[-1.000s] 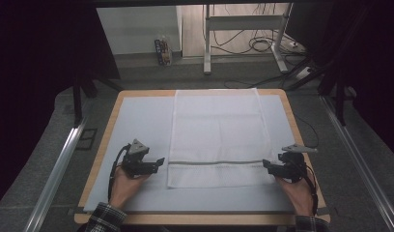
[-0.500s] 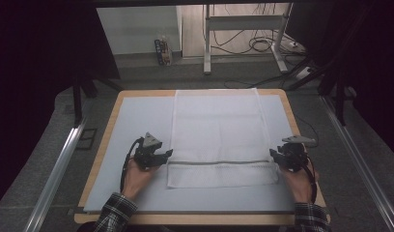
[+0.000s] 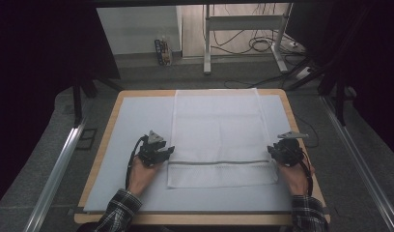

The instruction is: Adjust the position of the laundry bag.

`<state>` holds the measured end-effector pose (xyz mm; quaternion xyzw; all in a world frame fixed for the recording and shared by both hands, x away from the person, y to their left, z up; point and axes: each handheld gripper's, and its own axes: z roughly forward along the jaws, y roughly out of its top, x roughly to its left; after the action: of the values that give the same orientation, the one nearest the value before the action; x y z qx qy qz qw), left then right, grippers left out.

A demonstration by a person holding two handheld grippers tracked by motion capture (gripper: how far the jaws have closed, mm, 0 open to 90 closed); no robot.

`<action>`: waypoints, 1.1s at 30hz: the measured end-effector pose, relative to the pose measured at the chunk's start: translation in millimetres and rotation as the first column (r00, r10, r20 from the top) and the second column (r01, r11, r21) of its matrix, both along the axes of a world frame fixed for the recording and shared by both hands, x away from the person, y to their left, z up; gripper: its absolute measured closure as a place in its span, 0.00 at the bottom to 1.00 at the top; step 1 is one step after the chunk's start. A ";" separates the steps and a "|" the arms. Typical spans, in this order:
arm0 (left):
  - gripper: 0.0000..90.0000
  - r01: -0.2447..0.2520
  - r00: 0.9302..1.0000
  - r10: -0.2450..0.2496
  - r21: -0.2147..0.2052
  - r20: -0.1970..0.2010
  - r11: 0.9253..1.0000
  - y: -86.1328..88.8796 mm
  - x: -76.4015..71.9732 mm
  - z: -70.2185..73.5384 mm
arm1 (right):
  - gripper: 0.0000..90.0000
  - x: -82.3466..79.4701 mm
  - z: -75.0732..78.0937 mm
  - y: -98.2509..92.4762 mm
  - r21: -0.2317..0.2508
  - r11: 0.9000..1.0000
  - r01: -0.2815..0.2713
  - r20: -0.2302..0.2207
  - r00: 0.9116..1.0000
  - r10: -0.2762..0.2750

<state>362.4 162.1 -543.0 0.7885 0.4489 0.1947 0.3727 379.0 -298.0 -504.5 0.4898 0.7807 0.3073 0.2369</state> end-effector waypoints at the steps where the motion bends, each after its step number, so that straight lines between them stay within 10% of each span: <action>1: 0.58 0.005 1.000 -0.005 0.020 0.003 1.000 -1.0 0.6 -2.3 | 0.74 1.4 -2.1 0.4 -0.001 1.000 -0.001 -0.014 1.000 0.001; 18: 0.99 0.081 0.996 -0.081 0.004 -0.044 0.997 -8.5 2.3 -1.5 | 0.98 4.3 -6.8 -2.4 0.045 0.999 0.010 -0.112 0.994 -0.005; 33: 1.00 0.093 0.991 -0.096 -0.034 -0.091 0.995 2.6 -0.3 3.9 | 0.98 -2.1 -1.8 -2.0 0.068 0.997 -0.046 -0.113 0.992 0.053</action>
<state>362.1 164.8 -539.1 0.8114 0.4306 0.1336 0.3720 376.8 -299.9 -506.3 0.4946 0.7944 0.3099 0.1679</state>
